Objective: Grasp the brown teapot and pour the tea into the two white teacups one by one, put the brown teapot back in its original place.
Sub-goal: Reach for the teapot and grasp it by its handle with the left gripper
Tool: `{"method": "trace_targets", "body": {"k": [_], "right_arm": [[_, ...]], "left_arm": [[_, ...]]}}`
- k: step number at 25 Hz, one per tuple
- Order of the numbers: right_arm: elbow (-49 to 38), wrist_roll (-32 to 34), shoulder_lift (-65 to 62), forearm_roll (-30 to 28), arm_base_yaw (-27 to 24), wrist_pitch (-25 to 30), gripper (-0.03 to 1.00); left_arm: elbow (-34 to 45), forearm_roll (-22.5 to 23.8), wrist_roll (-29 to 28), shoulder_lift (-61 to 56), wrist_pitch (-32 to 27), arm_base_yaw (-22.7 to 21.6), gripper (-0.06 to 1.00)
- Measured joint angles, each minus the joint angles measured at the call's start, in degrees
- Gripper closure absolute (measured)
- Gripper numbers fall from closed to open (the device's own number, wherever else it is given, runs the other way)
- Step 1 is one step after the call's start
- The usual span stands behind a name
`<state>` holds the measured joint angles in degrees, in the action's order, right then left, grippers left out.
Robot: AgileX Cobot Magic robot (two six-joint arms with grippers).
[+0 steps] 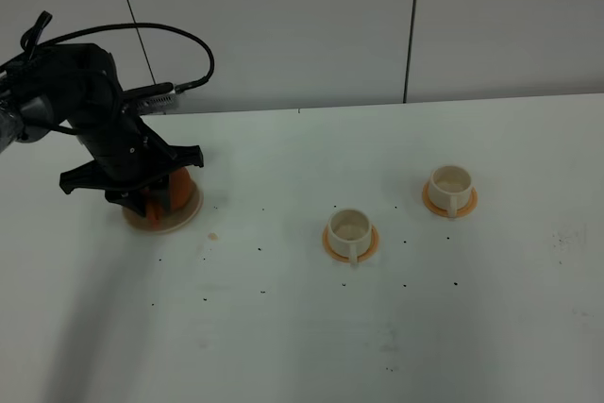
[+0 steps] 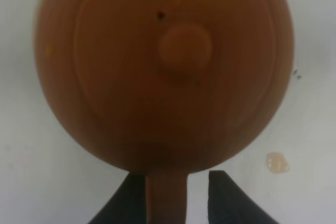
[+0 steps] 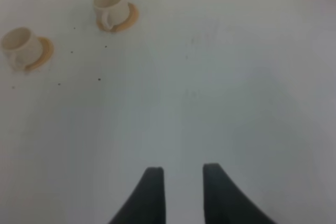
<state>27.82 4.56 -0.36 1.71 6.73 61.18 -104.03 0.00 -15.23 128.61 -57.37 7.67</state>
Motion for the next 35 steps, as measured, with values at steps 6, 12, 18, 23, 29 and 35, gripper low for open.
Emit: {"method": "trace_targets", "body": {"k": [6, 12, 18, 23, 29, 35], "right_arm": [[0.0, 0.0, 0.0, -1.2, 0.0, 0.0, 0.78], [0.0, 0.0, 0.0, -2.2, 0.0, 0.0, 0.78], [0.0, 0.0, 0.0, -2.4, 0.0, 0.0, 0.77], [0.0, 0.0, 0.0, -2.4, 0.0, 0.0, 0.76], [0.0, 0.0, 0.0, -2.4, 0.0, 0.0, 0.76], [0.0, 0.0, 0.0, -2.4, 0.0, 0.0, 0.75]], "left_arm": [[-0.8, 0.0, 0.0, -0.1, -0.4, 0.0, 0.59], [-0.8, 0.0, 0.0, -0.1, -0.8, 0.0, 0.59], [-0.8, 0.0, 0.0, 0.6, -2.7, 0.2, 0.59], [-0.8, 0.4, 0.0, 0.8, -2.8, 0.5, 0.59], [-0.8, 0.4, 0.0, 0.8, -2.8, 0.5, 0.59], [-0.8, 0.4, 0.0, 0.8, -2.8, 0.5, 0.60]]}}
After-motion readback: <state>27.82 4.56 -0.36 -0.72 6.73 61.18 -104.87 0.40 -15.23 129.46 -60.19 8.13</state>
